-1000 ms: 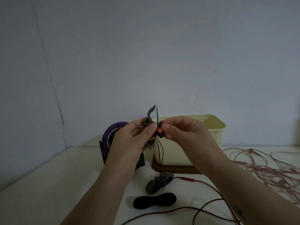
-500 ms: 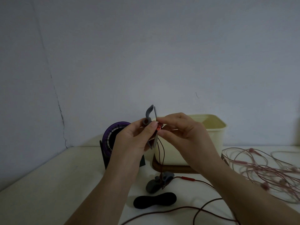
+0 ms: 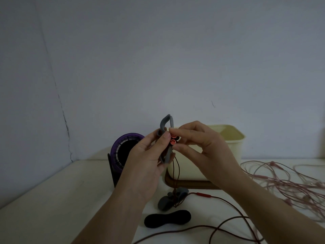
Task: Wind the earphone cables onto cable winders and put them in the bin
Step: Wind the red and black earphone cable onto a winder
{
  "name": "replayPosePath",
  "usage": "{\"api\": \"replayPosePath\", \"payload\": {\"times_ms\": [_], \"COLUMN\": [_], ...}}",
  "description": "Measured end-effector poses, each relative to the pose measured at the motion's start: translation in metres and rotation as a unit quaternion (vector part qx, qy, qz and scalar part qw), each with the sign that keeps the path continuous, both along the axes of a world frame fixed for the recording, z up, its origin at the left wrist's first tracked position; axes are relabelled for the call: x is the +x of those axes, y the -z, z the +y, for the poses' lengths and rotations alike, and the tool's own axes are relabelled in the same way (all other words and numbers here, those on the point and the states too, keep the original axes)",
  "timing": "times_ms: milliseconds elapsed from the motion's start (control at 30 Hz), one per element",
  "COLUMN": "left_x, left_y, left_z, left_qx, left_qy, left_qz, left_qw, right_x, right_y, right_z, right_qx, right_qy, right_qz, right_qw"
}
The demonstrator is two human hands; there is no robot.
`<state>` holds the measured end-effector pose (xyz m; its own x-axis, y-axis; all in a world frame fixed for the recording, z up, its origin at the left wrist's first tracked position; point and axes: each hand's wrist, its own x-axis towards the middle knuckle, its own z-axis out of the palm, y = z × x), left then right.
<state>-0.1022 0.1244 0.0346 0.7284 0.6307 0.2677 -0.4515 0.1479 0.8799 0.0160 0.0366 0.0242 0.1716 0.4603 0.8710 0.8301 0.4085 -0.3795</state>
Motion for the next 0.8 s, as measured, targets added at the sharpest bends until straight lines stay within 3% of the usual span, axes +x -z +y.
{"api": "replayPosePath", "payload": {"times_ms": [600,800], "left_x": [-0.0031,-0.0075], "left_y": [-0.0054,-0.0067], "left_z": [0.0002,0.0002], "left_qx": [0.076,0.134], "left_qy": [-0.045,-0.058], "left_qz": [0.009,0.042], "left_qw": [0.996,0.988], "right_x": [-0.0041,0.0019], "right_y": [0.0049,0.0029], "right_z": [-0.0003,-0.0043], "right_qx": [0.036,0.01], "right_qy": [0.024,-0.042], "right_qz": [0.006,0.174], "right_qw": [0.999,0.984]}}
